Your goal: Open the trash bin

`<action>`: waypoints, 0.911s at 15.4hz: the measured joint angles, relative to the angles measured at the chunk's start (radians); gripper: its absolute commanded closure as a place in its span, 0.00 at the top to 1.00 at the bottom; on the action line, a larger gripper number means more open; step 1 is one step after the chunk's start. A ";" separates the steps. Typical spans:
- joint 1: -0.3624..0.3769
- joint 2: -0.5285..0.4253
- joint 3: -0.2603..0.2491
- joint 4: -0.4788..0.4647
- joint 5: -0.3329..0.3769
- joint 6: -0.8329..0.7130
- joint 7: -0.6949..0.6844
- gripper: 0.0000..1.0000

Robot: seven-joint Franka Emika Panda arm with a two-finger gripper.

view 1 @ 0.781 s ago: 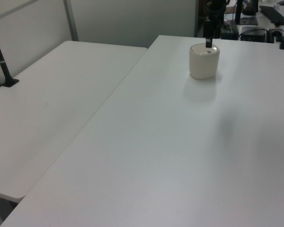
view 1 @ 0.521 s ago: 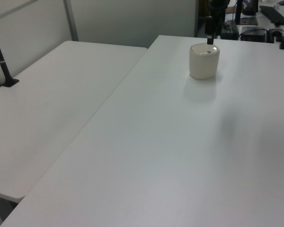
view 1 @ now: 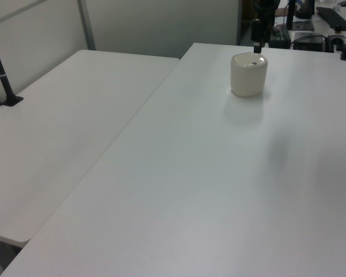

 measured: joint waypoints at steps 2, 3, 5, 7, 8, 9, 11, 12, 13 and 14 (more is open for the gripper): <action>-0.008 0.000 -0.001 0.001 0.000 0.000 -0.003 0.14; -0.011 0.000 -0.006 0.006 0.000 0.000 -0.003 0.08; -0.015 0.000 -0.028 0.023 0.012 0.000 -0.003 0.03; -0.019 0.000 -0.069 0.036 0.035 0.000 -0.002 0.00; -0.022 0.002 -0.100 0.036 0.042 0.000 -0.002 0.00; -0.023 0.007 -0.121 0.036 0.043 0.013 0.006 0.00; -0.024 0.030 -0.164 0.034 0.044 0.084 0.042 0.00; -0.024 0.049 -0.187 0.033 0.044 0.125 0.056 0.00; -0.025 0.073 -0.208 0.032 0.044 0.168 0.064 0.00; -0.027 0.113 -0.233 0.030 0.044 0.232 0.070 0.00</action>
